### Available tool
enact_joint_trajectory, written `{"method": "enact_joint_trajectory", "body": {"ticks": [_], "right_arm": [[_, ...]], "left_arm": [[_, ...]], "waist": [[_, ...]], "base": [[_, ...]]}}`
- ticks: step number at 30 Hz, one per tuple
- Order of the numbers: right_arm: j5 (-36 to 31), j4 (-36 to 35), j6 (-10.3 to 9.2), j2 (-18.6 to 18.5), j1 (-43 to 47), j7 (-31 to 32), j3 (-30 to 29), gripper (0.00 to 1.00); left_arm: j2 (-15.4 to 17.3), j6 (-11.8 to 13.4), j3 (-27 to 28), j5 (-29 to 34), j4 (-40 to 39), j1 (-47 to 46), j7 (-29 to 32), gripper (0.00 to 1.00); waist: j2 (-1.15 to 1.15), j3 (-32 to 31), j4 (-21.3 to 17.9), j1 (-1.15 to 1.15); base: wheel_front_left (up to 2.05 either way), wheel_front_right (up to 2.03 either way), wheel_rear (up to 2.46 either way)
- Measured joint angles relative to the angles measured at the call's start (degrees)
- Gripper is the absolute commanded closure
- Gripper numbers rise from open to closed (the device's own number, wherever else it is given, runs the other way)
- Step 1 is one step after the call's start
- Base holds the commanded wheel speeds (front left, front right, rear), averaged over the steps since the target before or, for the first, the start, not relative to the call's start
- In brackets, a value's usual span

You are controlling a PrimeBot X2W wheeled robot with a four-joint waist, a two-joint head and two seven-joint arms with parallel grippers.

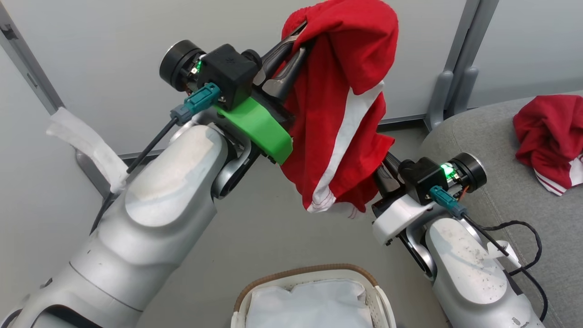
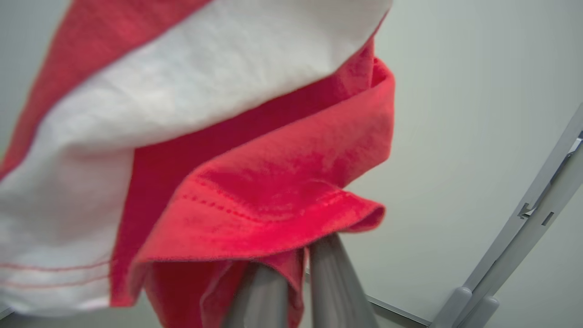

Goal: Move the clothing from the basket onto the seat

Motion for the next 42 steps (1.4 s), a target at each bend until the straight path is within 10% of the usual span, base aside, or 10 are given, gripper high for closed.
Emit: {"method": "enact_joint_trajectory", "body": {"ticks": [6, 9, 10, 11, 42], "right_arm": [[0.5, -0.9, 0.0, 0.0, 0.0, 0.0, -0.5, 1.0], [0.9, -1.7, 0.0, 0.0, 0.0, 0.0, -1.0, 1.0], [1.1, -2.0, 0.0, 0.0, 0.0, 0.0, -1.2, 1.0], [1.1, -2.2, 0.0, 0.0, 0.0, 0.0, -1.4, 1.0], [0.5, -5.7, 0.0, 0.0, 4.5, 0.0, -10.8, 1.0]], "left_arm": [[0.8, 0.1, 0.7, -2.1, 2.4, 2.7, -0.3, 1.0], [0.8, 0.2, 1.1, -2.9, 3.7, 4.8, -0.9, 0.52], [0.8, 0.2, 1.2, -3.0, 4.1, 5.5, -1.0, 0.14], [0.8, 0.2, 1.3, -3.2, 4.5, 6.3, -1.3, 0.0], [-6.8, 0.0, 10.1, 6.9, 3.3, 35.5, -2.4, 0.0]], "waist": [[0.0, 0.3, -0.4, 0.0], [0.0, 0.6, -0.5, 0.0], [0.0, 0.6, -0.6, 0.0], [0.0, 0.7, -0.6, 0.0], [0.0, 2.1, -2.3, 0.0]], "base": [[0.0, 0.0, 0.0], [0.0, 0.0, 0.0], [0.0, 0.0, 0.0], [0.0, 0.0, 0.0], [0.0, 0.0, 0.0]]}}
